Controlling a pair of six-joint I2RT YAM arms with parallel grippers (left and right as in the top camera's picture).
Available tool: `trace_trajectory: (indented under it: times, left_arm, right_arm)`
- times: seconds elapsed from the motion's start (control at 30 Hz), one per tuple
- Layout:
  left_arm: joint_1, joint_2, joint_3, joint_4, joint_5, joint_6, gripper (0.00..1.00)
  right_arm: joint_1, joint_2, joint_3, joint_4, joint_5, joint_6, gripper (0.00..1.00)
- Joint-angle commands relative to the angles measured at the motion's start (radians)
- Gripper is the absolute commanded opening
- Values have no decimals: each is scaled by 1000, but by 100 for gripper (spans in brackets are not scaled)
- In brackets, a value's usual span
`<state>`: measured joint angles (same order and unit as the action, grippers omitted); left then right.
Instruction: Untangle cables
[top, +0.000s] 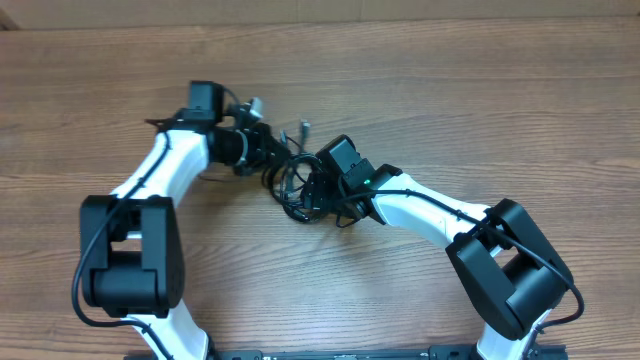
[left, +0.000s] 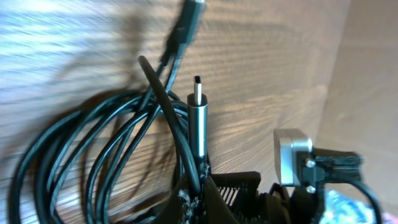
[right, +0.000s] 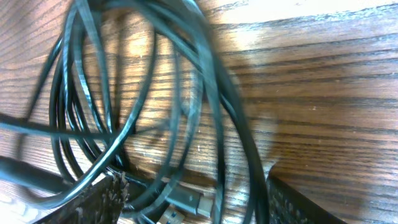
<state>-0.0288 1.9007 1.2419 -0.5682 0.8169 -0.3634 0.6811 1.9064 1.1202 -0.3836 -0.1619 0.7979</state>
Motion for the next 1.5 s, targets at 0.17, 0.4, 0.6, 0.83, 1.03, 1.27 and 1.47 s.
trace_trajectory:
  times: [0.17, 0.4, 0.6, 0.83, 1.03, 1.27, 1.47]
  left_arm:
    - [135, 3, 23, -44, 69, 6, 4]
    - [146, 3, 23, -168, -161, 72, 8]
    - [146, 3, 23, -217, -192, 80, 11]
    - [146, 3, 23, -285, -230, 152, 9]
    - [146, 3, 23, -349, -457, 154, 12]
    - [146, 3, 11, -367, -550, 116, 33]
    - [132, 3, -39, -343, -467, 116, 48]
  right_arm:
    - [4, 43, -9, -11, 1, -21, 70]
    - [3, 43, -9, 26, -11, -31, 72]
    - [4, 43, -9, 115, -158, -148, 76]
    - [5, 51, -9, 158, 16, -145, 72]
    - [10, 130, -9, 218, 11, -145, 62]
    - [8, 138, -8, 222, 12, -145, 34]
    - [8, 138, -8, 221, 11, -145, 24]
